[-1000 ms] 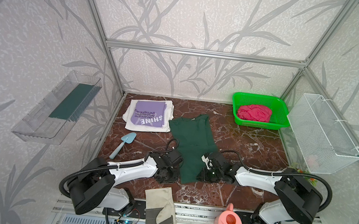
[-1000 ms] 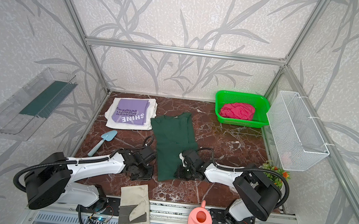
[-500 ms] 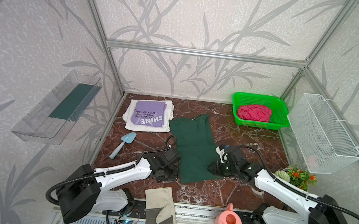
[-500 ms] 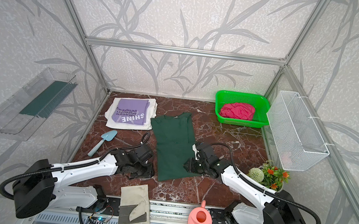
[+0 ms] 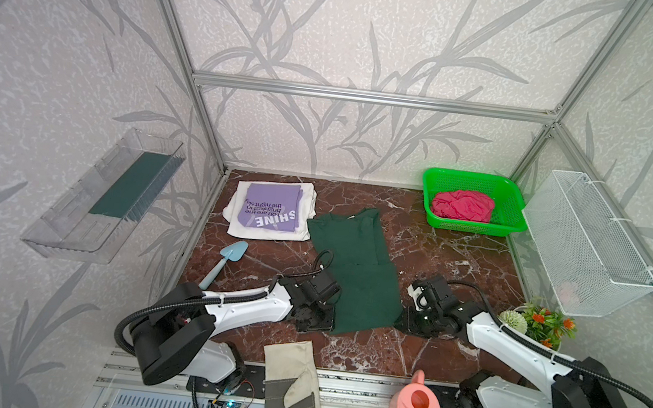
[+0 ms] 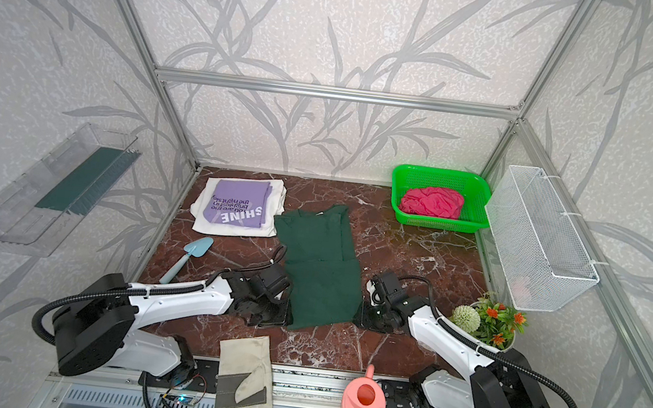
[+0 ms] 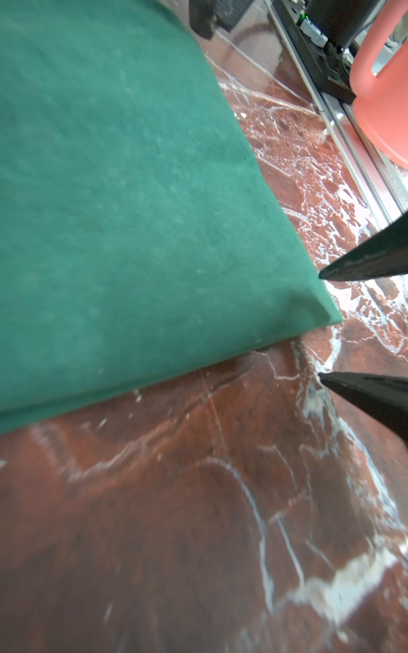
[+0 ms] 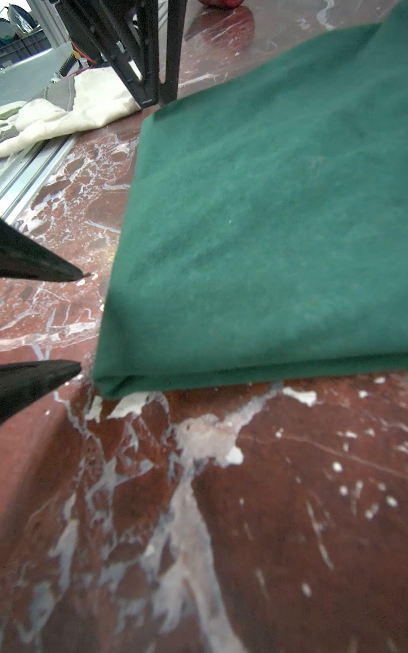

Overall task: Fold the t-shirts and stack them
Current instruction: 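Move the right gripper toward the left gripper along the strip's near edge, then grip the folded strip's near edge firmly with both grippers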

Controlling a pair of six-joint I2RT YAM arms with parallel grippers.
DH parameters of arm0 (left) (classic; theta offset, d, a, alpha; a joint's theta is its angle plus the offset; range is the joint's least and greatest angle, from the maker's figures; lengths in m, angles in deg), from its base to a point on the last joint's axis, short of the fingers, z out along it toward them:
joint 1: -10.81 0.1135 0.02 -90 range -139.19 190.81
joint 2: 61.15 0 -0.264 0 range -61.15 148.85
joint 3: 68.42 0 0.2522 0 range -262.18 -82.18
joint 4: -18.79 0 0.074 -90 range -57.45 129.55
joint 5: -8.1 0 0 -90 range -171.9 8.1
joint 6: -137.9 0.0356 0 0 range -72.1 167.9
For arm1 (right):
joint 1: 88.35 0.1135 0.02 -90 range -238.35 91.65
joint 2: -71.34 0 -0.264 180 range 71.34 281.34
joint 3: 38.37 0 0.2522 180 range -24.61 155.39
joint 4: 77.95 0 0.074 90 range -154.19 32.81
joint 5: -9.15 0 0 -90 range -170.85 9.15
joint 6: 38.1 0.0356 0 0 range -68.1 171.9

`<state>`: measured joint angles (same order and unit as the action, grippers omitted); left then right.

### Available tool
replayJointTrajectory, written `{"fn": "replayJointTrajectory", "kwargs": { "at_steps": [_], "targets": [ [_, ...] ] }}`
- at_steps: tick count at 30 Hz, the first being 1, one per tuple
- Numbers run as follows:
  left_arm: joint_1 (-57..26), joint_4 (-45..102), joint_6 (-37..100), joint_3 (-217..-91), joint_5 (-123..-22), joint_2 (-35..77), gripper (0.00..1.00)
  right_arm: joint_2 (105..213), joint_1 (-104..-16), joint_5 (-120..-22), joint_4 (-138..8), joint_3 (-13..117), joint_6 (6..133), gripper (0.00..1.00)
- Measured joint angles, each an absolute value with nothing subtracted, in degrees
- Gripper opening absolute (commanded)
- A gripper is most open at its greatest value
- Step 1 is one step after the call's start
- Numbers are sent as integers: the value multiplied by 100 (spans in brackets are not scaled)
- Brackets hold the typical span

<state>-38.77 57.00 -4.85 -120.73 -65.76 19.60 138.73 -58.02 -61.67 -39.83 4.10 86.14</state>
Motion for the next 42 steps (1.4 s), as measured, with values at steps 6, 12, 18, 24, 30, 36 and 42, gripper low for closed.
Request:
{"fn": "replayJointTrajectory", "kwargs": {
  "at_steps": [6,12,18,24,30,36,42],
  "targets": [
    [-4052,5691,-614,-12151,-6545,2139,42,13819,-5955,-6281,-3871,386,8502,41],
    [-4104,5715,-728,-12374,-6560,2454,17,13956,-6036,-6276,-3869,383,8369,41],
    [-4128,5796,-896,-12394,-6678,2480,0,14105,-6056,-6213,-3902,399,8222,41],
    [-4130,5798,-933,-12394,-6709,2476,0,14164,-6056,-6176,-3996,405,8198,40],
    [-4130,5798,-933,-12394,-6711,2476,0,14520,-6056,-6040,-4311,523,8179,30],
    [-4130,5818,-935,-12394,-6751,2456,0,14883,-6067,-5841,-4586,609,8115,3],
    [-4130,6039,-929,-12307,-6941,2170,0,14662,-6056,-5743,-4470,515,8091,0]
  ]
}}
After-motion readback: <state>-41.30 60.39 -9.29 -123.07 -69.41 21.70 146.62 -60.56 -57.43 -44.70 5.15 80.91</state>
